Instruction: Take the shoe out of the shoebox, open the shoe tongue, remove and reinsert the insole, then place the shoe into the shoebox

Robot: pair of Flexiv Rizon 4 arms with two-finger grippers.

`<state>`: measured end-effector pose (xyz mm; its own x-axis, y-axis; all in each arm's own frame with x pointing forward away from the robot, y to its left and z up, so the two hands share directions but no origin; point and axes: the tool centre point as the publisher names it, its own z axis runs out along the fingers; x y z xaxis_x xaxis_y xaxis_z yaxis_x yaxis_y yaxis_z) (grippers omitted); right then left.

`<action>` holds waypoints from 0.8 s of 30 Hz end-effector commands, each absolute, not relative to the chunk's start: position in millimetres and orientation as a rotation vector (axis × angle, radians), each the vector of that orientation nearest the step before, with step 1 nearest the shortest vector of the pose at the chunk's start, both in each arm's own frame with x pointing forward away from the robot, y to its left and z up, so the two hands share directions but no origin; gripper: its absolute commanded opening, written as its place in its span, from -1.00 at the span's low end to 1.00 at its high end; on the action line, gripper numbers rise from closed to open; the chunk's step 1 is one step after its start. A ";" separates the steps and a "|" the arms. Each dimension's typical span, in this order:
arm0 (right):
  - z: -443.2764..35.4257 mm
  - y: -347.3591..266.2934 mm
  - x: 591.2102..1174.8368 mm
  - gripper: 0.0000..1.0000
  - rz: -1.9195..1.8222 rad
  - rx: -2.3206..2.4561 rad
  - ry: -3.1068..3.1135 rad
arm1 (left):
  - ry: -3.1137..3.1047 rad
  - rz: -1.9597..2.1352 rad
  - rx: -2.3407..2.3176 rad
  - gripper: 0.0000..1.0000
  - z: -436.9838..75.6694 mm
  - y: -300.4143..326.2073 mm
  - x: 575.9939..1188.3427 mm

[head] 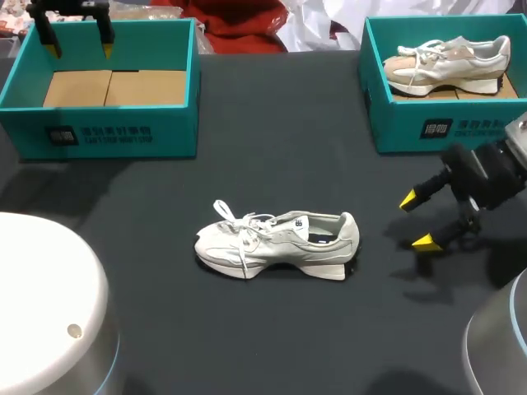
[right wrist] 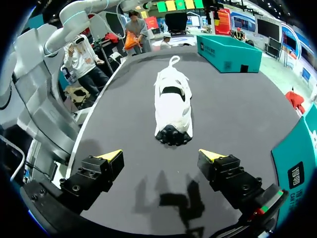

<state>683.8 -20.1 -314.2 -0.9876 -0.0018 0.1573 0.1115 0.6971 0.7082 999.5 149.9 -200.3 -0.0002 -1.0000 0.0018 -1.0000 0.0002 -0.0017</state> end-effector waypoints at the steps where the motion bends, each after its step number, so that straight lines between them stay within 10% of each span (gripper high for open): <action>1: -318.0 -22.3 671.0 1.00 -1.722 -0.014 -2.609 | -2.222 0.003 2.221 1.00 -200.2 149.9 999.7; 24: -348.2 -25.8 674.2 1.00 -1.742 -0.061 -2.735 | -2.222 0.003 2.221 1.00 -200.2 149.9 999.7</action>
